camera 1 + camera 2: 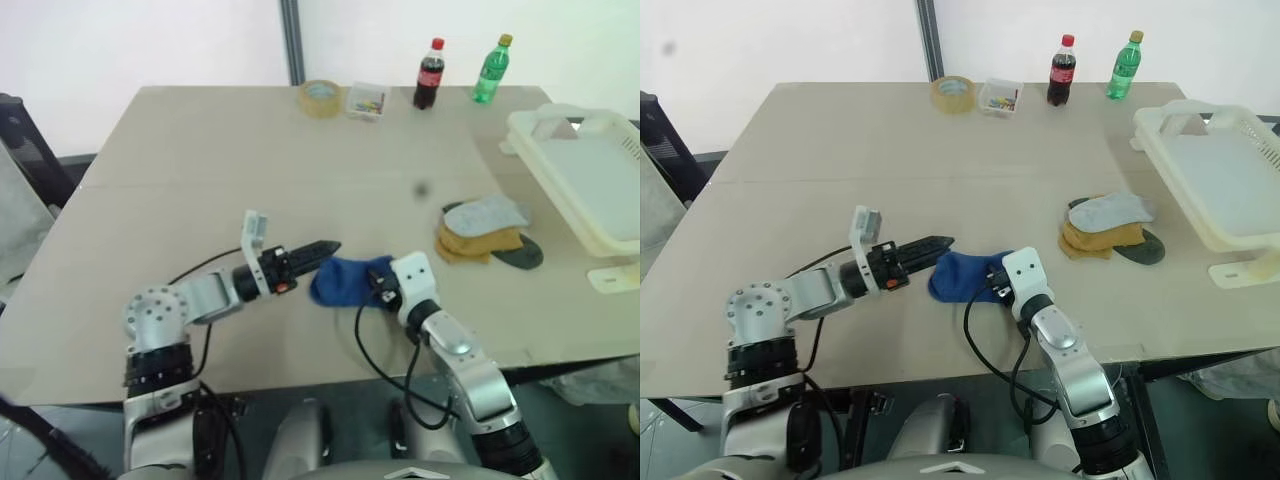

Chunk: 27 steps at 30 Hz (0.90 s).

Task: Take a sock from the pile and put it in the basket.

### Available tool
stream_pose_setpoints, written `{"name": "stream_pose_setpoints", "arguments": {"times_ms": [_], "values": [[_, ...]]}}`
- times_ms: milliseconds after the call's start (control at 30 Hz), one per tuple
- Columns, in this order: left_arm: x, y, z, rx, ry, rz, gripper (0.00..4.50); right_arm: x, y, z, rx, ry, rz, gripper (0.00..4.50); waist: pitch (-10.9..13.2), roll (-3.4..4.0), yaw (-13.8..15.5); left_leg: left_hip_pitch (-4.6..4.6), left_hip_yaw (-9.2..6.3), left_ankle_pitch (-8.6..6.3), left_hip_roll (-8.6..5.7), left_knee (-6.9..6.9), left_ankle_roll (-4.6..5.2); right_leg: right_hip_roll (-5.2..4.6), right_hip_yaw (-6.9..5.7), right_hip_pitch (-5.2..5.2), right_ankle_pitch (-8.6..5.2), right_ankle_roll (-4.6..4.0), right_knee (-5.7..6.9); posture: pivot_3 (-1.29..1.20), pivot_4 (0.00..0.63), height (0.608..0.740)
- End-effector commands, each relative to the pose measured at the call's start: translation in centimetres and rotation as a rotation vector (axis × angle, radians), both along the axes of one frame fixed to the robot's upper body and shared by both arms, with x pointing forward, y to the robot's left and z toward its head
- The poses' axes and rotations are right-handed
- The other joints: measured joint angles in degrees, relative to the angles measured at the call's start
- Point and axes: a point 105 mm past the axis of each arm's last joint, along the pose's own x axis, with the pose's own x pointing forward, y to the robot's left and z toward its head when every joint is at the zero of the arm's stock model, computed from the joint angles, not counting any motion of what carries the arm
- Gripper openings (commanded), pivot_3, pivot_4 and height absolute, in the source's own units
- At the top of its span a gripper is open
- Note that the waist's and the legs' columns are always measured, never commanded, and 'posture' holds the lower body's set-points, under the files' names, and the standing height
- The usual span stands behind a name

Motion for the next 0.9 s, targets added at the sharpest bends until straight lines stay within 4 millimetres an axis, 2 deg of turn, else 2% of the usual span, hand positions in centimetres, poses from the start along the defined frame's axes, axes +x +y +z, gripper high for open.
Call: {"name": "stream_pose_setpoints", "arguments": {"times_ms": [33,133,233,433,567,700,900], "values": [[-0.4,1.3,0.1,0.098,-0.024,0.008,3.68,-0.3,-1.0,-2.3,-0.078,0.068,-0.012,2.39,0.02,0.01,0.09,-0.01,-0.01,0.00,0.00,0.00,0.00,-0.01,-0.01,-0.01,0.00,-0.01,0.00,0.00,0.150,0.740],[-1.7,2.2,0.2,0.129,-0.018,-0.020,3.68,0.0,-1.3,-1.3,-0.077,0.021,-0.014,2.39,0.08,0.08,0.23,-0.05,-0.05,-0.01,-0.01,-0.01,-0.02,-0.13,-0.05,-0.03,-0.02,-0.03,-0.03,0.00,0.150,0.740],[-2.8,1.8,-0.4,0.130,0.001,-0.051,3.68,0.0,-1.1,-0.7,-0.046,0.018,-0.011,2.39,0.18,0.23,0.51,-0.07,-0.10,-0.02,0.00,-0.11,-0.03,-0.40,-0.09,-0.05,-0.02,-0.03,-0.11,0.00,0.150,0.740],[-1.6,0.1,-1.0,0.055,0.015,-0.023,3.68,-0.7,-0.3,-0.5,-0.026,0.049,0.058,2.39,0.16,0.20,0.95,-0.24,-0.13,0.00,-0.02,-0.23,-0.07,-0.44,-0.15,-0.24,-0.05,-0.10,-0.12,0.00,0.150,0.740],[-1.8,-0.5,-1.2,0.033,0.028,-0.036,3.68,-0.5,-1.1,-0.4,-0.046,0.080,0.029,2.39,0.15,0.19,0.84,-0.81,-0.13,0.10,-0.07,-0.20,-0.18,-0.30,-0.12,-0.78,-0.03,-0.11,-0.06,0.00,0.150,0.740],[-1.9,-1.5,-1.8,0.004,0.060,-0.058,3.68,-0.5,-1.4,0.0,-0.080,0.092,0.041,2.39,0.15,0.19,1.05,-0.81,-0.17,0.32,-0.09,-0.21,-0.02,-0.07,-0.17,-0.76,-0.05,-0.14,-0.07,0.00,0.150,0.740],[-2.5,-1.2,-1.8,-0.047,0.089,-0.047,3.68,-0.7,-1.6,-0.1,-0.099,0.106,0.043,2.39,0.15,0.20,1.05,-0.82,-0.25,0.22,-0.11,-0.12,0.18,-0.07,-0.24,-0.72,-0.06,-0.12,-0.07,0.00,0.150,0.740]]}}
